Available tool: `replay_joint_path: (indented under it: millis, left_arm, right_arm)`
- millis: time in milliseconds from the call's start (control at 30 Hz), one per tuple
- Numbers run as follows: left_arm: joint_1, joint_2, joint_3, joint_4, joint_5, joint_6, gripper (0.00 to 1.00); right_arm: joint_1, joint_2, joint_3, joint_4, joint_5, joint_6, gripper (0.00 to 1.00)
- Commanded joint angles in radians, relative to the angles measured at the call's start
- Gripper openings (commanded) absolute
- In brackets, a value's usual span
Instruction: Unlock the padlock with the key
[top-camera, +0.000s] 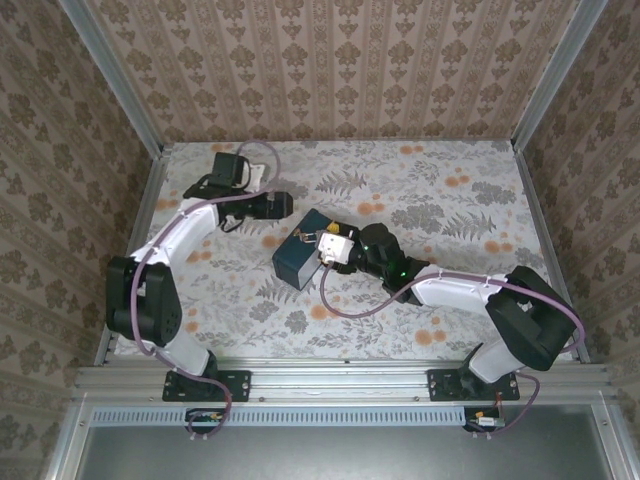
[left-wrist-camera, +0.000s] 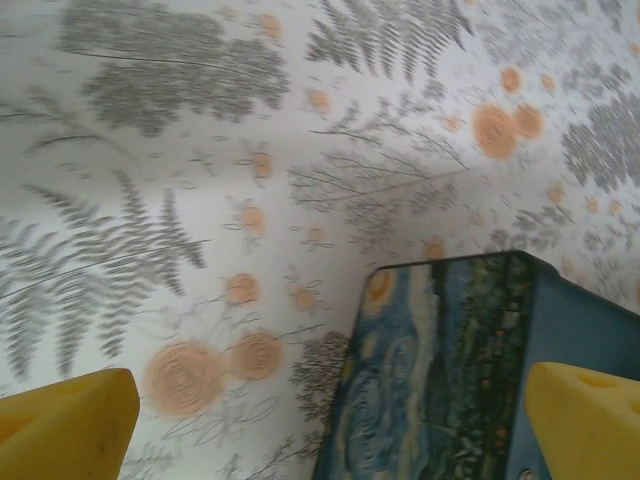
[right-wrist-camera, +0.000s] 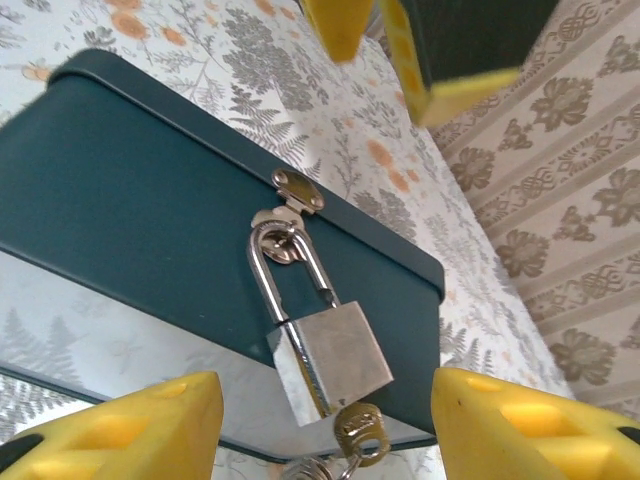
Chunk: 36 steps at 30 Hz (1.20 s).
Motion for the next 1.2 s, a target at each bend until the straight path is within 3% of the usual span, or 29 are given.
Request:
replay_joint_path:
  millis: [0,233,467,767,1067,1167]
  left_arm:
    - [0.032,-0.031,0.016,-0.025,-0.053,-0.069,1.00]
    - [0.037,-0.024,0.035,-0.064,-0.086,-0.060,1.00]
    - [0.022,-0.021,0.016,-0.061,-0.080,-0.049,1.00]
    - [-0.016,-0.010,0.024,-0.072,-0.069,-0.012,1.00]
    - [-0.030,-0.007,0.015,-0.091,-0.077,-0.001,1.00]
    - [-0.032,0.000,0.021,-0.096,-0.081,0.002,1.00]
  right_arm:
    - [0.011,0.020,0.022,-0.027,0.046,-0.102,0.58]
    - [0.023,0.075,0.063,-0.021,0.060,-0.154,0.57]
    - [0.026,0.109,0.105,-0.033,0.071,-0.159,0.47]
    - [0.026,0.141,0.136,-0.048,0.053,-0.186,0.49]
    - [0.025,0.111,0.166,-0.122,0.030,-0.182,0.33]
    - [0.023,0.078,0.183,-0.196,0.014,-0.149,0.32]
